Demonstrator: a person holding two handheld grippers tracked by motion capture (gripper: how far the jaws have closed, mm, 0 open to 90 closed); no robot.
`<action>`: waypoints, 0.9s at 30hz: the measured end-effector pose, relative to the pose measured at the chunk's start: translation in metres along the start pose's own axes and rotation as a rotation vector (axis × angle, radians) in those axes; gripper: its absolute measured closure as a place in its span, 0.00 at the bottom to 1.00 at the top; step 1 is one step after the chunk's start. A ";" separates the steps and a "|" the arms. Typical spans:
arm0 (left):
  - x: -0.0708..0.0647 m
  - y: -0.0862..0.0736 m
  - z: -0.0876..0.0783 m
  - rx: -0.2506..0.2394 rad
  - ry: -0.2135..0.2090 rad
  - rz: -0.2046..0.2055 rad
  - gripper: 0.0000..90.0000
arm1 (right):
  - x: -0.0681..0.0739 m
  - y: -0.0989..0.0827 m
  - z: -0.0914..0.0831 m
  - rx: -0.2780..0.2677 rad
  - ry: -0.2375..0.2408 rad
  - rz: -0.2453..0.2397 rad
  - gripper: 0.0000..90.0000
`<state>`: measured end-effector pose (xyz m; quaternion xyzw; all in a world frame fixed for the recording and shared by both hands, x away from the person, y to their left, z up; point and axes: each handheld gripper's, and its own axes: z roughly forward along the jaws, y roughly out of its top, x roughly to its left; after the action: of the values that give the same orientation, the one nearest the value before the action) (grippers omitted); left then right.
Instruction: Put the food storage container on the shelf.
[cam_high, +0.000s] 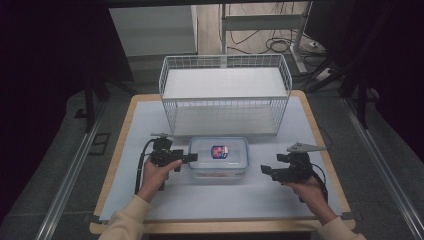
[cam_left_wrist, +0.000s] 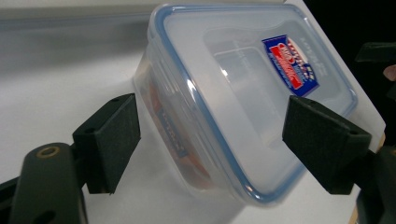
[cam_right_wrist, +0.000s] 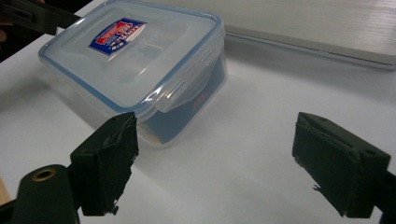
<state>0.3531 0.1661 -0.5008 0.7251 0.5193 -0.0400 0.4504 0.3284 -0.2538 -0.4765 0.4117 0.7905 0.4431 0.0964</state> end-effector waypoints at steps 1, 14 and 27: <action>0.001 0.000 0.002 0.006 -0.009 -0.013 0.20 | 0.000 0.001 0.000 0.002 0.003 0.000 0.16; 0.004 0.000 0.019 0.057 -0.089 -0.061 0.20 | 0.008 0.028 0.031 0.017 0.113 0.064 0.12; 0.006 -0.001 0.019 0.062 -0.116 -0.100 0.24 | -0.003 0.035 0.070 0.093 0.208 0.201 0.12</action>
<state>0.3626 0.1569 -0.5157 0.7083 0.5264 -0.1206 0.4545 0.3856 -0.2033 -0.4910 0.4446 0.7706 0.4538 -0.0498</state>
